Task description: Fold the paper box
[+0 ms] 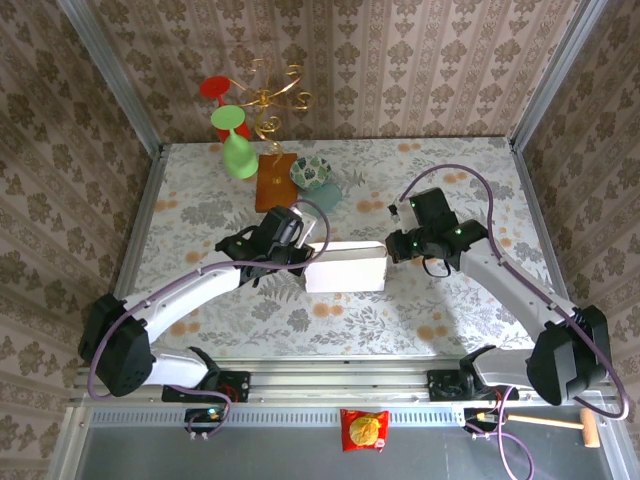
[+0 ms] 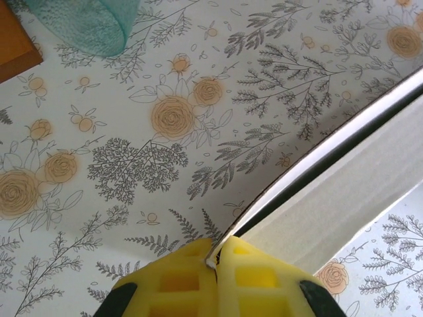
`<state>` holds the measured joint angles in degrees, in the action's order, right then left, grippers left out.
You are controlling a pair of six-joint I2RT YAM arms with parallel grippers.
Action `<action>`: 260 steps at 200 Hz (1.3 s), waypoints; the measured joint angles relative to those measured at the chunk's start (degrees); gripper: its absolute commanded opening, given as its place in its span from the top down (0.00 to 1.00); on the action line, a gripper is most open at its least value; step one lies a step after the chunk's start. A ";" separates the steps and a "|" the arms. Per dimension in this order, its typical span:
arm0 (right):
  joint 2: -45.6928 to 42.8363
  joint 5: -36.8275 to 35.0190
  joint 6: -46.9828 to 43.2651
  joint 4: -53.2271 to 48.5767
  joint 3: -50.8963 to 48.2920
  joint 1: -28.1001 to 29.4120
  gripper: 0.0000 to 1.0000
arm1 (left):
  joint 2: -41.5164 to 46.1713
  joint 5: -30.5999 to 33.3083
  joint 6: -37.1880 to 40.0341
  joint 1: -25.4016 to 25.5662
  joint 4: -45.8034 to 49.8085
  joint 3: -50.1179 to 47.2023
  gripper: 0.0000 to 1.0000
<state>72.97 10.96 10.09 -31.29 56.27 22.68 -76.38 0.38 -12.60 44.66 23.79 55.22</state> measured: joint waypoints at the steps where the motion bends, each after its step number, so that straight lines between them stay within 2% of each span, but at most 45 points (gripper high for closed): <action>1: -0.11 -0.13 0.39 0.15 -0.13 0.13 1.00 | 0.00 0.07 -0.13 0.00 0.00 0.00 1.00; 96: -4.02 -8.02 18.49 11.13 -5.88 5.22 1.00 | 3.39 3.82 -8.48 0.37 -2.49 -2.86 1.00; 260: -5.29 -16.02 26.82 17.46 -10.62 9.27 1.00 | 3.39 5.55 -10.38 1.40 -2.67 -3.10 1.00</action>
<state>67.68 -5.06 36.91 -13.82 45.65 31.94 -72.99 5.93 -22.98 46.06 21.12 52.12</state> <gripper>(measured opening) 0.057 0.051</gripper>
